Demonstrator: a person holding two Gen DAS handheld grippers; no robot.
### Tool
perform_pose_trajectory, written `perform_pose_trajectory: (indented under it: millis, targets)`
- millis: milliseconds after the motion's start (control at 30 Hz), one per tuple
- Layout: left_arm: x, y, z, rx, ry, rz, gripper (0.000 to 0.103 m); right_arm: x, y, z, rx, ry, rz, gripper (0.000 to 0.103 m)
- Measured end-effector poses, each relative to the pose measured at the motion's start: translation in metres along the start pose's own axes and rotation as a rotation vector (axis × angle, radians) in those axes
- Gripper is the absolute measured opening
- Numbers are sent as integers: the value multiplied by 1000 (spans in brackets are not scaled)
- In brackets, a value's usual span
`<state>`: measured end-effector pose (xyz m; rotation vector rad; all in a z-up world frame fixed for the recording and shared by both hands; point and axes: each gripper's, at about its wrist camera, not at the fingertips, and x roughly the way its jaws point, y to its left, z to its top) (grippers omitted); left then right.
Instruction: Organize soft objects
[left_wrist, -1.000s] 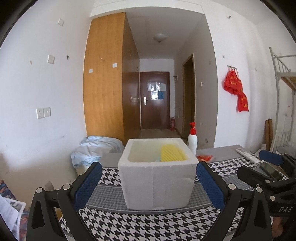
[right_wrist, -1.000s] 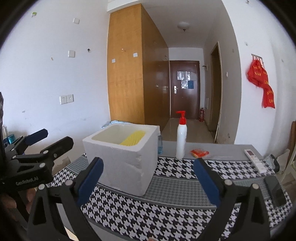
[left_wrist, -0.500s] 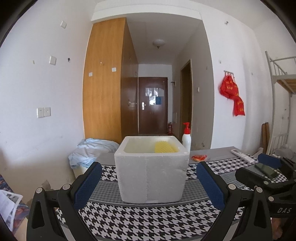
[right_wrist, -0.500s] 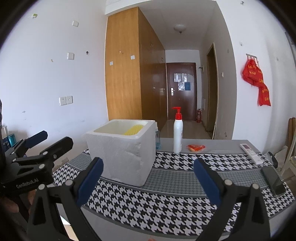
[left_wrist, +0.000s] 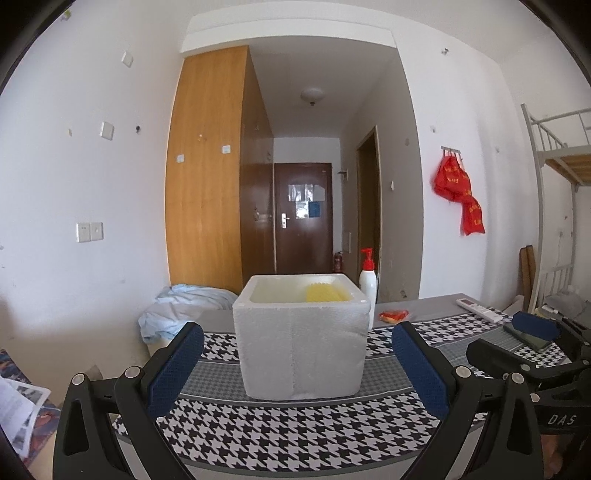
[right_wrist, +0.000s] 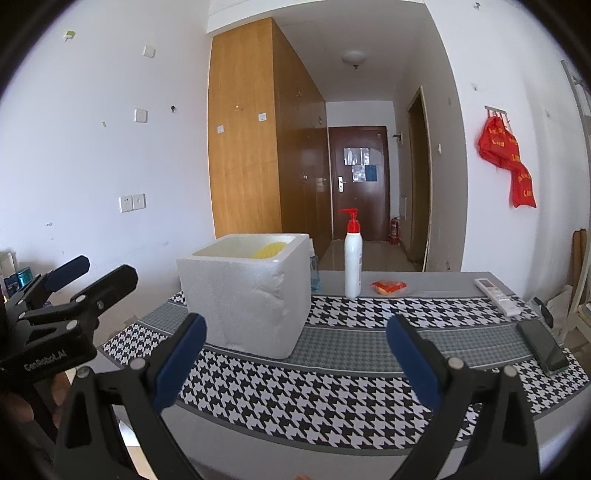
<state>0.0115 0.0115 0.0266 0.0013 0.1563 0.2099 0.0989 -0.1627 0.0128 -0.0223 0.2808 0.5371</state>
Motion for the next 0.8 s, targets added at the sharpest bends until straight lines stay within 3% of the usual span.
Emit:
perform_pose_trajectory:
  millis: [800]
  targets:
    - [-12,-5,-4,18,12,-22,102,-14,1,-3,-5,-8,-27,100]
